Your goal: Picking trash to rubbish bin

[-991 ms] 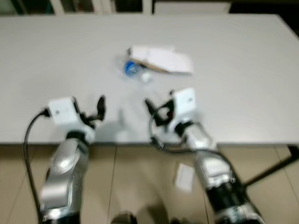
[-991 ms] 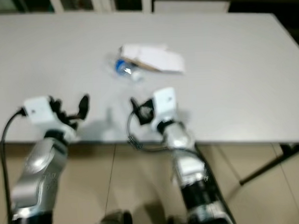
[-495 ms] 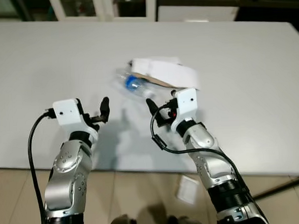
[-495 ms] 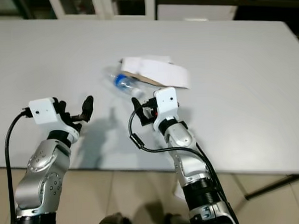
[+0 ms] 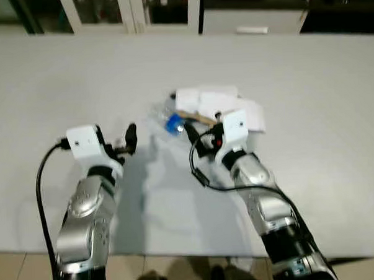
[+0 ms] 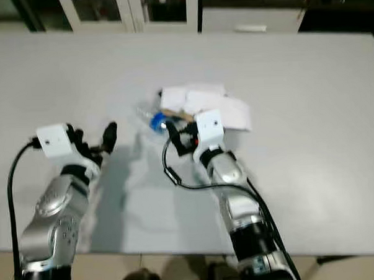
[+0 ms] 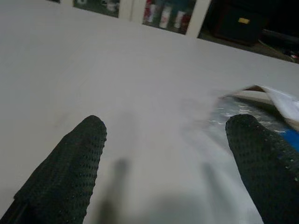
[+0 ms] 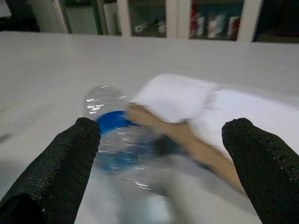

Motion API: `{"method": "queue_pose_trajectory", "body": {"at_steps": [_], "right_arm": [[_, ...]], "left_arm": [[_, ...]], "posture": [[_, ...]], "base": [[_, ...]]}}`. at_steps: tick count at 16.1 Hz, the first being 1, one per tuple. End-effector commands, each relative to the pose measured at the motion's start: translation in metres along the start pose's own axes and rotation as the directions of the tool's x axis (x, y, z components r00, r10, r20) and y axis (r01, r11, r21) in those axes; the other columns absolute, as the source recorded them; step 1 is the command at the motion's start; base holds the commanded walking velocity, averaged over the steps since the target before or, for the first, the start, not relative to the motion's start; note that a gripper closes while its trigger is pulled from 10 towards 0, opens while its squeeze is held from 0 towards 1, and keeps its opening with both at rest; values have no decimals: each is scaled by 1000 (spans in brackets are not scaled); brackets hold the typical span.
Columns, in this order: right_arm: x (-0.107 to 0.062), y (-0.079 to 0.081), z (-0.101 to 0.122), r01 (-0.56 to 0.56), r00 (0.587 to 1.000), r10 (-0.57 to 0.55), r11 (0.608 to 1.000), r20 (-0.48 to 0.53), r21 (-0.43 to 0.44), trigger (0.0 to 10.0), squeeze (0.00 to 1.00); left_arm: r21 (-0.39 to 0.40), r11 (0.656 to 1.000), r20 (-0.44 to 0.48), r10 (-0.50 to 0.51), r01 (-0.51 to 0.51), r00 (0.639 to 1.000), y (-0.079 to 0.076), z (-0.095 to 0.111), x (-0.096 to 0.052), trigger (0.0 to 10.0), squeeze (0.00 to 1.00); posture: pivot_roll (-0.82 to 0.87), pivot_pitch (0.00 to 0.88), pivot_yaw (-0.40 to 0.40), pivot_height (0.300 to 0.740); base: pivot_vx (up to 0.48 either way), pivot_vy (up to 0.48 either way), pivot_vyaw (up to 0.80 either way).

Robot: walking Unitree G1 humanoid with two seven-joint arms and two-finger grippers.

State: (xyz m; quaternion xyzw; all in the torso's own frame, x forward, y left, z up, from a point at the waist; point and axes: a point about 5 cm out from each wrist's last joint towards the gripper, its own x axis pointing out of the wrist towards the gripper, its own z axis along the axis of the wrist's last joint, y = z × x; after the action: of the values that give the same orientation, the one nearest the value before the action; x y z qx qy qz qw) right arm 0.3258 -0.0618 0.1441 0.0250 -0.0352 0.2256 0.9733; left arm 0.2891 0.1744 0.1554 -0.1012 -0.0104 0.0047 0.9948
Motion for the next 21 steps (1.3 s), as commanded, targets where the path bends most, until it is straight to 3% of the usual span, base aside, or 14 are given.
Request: {"method": "queue_pose_trajectory", "body": {"at_steps": [1,11,12,13,14,15,16,18,20,21], "right_arm": [[2,9,0,-34,999,34,999,4,13,10000,1000],[8,3,5,-39,999,40,999,15,-8,10000,1000],[9,3,6,-41,999,42,999,18,-14,10000,965],[10,3,6,-45,999,45,999,22,-22,10000,753],[11,3,7,-52,998,53,998,27,-45,10000,369],[12,3,8,-56,998,58,996,29,-62,10000,82],[13,2,8,-64,997,68,994,35,-92,10000,0],[18,-3,11,-62,997,69,987,45,-150,10000,0],[21,-7,14,-44,997,54,984,54,-170,10000,0],[23,-11,16,-32,997,44,983,60,-179,10000,0]], "left_arm": [[2,999,-22,36,-36,999,8,-3,-4,10000,0],[35,998,-68,61,-59,996,20,-7,-8,10000,0],[38,998,-70,61,-59,996,20,-6,-9,10000,0],[42,997,-73,60,-57,996,21,-6,-10,10000,0],[46,997,-79,58,-54,995,23,-7,-13,10000,0],[45,998,-86,54,-50,995,24,-9,-15,10000,0],[45,998,-105,47,-42,993,26,-13,-17,10000,0],[17,1000,-176,-23,27,984,24,-28,-28,10000,0],[-11,993,-233,-116,116,966,22,-30,-32,10000,0],[-37,975,-231,-223,220,947,13,-36,-45,10000,0]], "posture": [[-7,179,9,740],[24,179,15,740],[24,179,15,740],[29,180,17,740],[37,183,19,740],[45,187,20,740],[45,187,20,740],[69,200,26,740],[87,212,35,740],[98,221,41,740]], "base": [[0,0,0],[0,0,0],[0,0,0],[0,0,0],[0,0,0],[0,0,0],[0,0,0],[0,0,0],[0,0,0],[0,0,0]]}}
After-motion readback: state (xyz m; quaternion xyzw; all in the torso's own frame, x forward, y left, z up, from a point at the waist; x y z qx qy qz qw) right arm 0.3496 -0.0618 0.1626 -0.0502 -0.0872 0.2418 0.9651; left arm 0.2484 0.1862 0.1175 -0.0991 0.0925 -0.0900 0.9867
